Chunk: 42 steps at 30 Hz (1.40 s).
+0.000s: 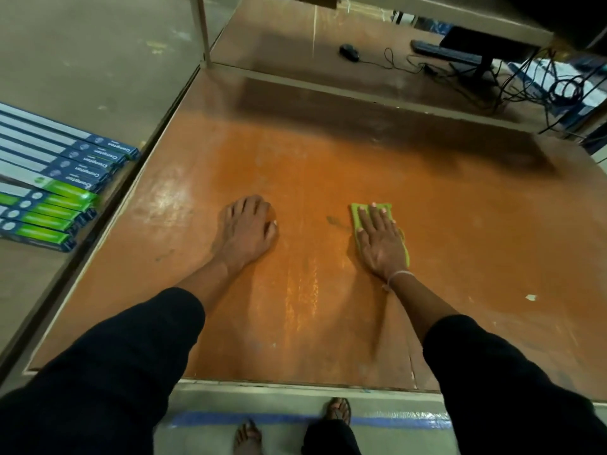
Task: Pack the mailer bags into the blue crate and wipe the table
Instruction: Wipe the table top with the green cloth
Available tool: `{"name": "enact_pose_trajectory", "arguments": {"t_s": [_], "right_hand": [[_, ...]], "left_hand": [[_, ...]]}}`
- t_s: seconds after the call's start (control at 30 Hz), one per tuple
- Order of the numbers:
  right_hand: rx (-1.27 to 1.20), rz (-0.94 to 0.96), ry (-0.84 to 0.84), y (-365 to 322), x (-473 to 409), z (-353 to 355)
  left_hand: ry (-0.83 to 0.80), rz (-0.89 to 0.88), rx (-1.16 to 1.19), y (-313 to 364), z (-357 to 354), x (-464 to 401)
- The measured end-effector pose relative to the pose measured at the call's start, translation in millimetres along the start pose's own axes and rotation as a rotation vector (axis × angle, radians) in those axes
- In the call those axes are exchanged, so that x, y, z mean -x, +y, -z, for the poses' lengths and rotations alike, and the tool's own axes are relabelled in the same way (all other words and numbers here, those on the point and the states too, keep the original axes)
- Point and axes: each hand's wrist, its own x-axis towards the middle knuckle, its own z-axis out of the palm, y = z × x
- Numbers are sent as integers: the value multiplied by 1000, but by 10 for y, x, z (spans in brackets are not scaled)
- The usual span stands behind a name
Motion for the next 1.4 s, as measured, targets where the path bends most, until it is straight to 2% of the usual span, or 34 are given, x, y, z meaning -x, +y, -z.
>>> {"name": "enact_pose_trajectory", "arguments": {"t_s": [0.07, 0.13, 0.27, 0.33, 0.37, 0.5, 0.57, 0.6, 0.7, 0.73, 0.77, 0.83, 0.93, 1.0, 1.07, 1.17, 1.2, 1.23, 1.27, 1.4], "right_hand": [[18, -139, -1, 19, -183, -5], [21, -159, 4, -162, -291, -19], [-12, 252, -28, -490, -348, -62], [-30, 311, -30, -348, -476, -24], [-18, 251, -21, -214, -567, -10], [6, -186, 9, 158, -996, 12], [-32, -245, -2, -35, -1120, 23], [-40, -164, -4, -180, -1148, 19], [-20, 299, -34, -484, -1205, -30], [-11, 395, -52, -468, -1270, -22], [-15, 415, -60, -392, -1358, 2], [3, 241, -44, -117, -1559, 41], [-3, -176, -9, 195, -1817, 126], [-23, -294, -25, 102, -1906, 124], [-20, -130, -26, -134, -1930, 92], [11, 403, -59, -439, -1915, 15], [23, 510, -81, -444, -1944, 11], [21, 536, -89, -400, -1997, 31], [20, 476, -82, -305, -2056, 48], [-1, -70, -35, 80, -2217, 123]], "left_hand": [[5, -3, -9, -5, -11, -4], [11, -2, -11, -4, -19, -16], [19, -4, -16, -12, -40, -40], [12, 1, -9, -13, -44, -32], [9, 2, -5, -7, -48, -33], [21, 5, -22, 1, -59, -35], [15, 11, -40, 5, -54, -44], [11, 13, -45, 11, -55, -52], [0, 15, -51, 26, -46, -61], [-5, 15, -56, 24, -40, -57], [-9, 12, -62, 26, -34, -51], [-7, 12, -75, 35, -42, -39], [-20, 36, -93, 27, -44, -63], [-42, 41, -103, 11, -41, -74], [-38, 25, -101, 11, -30, -87], [-18, 20, -94, 18, -16, -85], [-17, 19, -95, 17, -21, -81], [-19, 19, -92, 20, -24, -79], [-22, 19, -84, 27, -22, -80], [-15, 30, -66, 50, -4, -86]]}}
